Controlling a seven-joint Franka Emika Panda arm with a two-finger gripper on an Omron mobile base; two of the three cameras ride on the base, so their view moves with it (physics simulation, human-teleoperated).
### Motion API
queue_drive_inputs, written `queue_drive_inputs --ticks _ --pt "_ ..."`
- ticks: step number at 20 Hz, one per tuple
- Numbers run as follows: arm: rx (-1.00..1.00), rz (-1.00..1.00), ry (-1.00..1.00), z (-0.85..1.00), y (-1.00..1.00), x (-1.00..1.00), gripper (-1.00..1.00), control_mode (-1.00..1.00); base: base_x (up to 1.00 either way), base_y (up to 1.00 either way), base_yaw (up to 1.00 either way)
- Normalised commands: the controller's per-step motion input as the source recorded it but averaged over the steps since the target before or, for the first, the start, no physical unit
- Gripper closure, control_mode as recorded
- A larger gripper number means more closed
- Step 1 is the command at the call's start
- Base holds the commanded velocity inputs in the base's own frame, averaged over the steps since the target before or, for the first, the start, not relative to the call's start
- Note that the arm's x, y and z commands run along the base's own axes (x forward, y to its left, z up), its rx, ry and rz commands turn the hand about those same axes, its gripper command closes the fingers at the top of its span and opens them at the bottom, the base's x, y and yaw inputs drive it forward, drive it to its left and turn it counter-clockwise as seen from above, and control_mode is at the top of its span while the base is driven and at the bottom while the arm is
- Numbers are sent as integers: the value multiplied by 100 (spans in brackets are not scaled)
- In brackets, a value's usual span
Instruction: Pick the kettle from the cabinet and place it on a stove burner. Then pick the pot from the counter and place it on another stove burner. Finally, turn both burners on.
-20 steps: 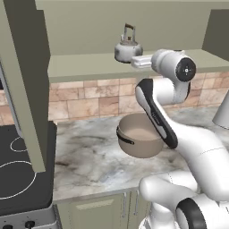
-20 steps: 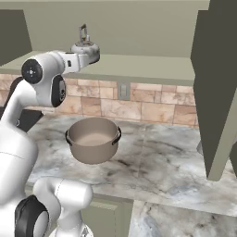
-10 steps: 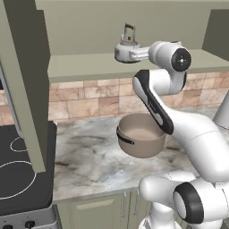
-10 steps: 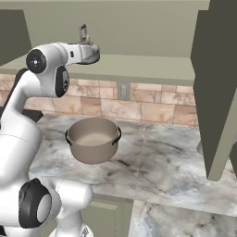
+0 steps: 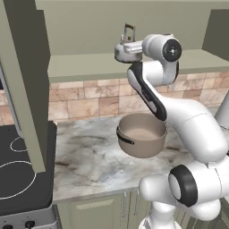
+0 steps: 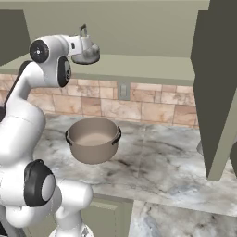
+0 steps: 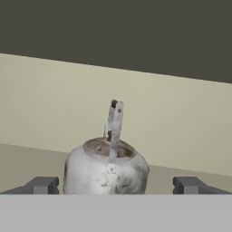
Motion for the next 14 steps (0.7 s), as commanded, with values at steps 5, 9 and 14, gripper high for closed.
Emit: queue_drive_inputs --ticks 5,9,14 --pt "0 0 0 1 2 31 -100 -100 0 0 0" --pt "3 0 1 0 0 24 -100 -100 0 0 0" --pt "3 0 2 1 0 21 -100 -100 0 0 0"
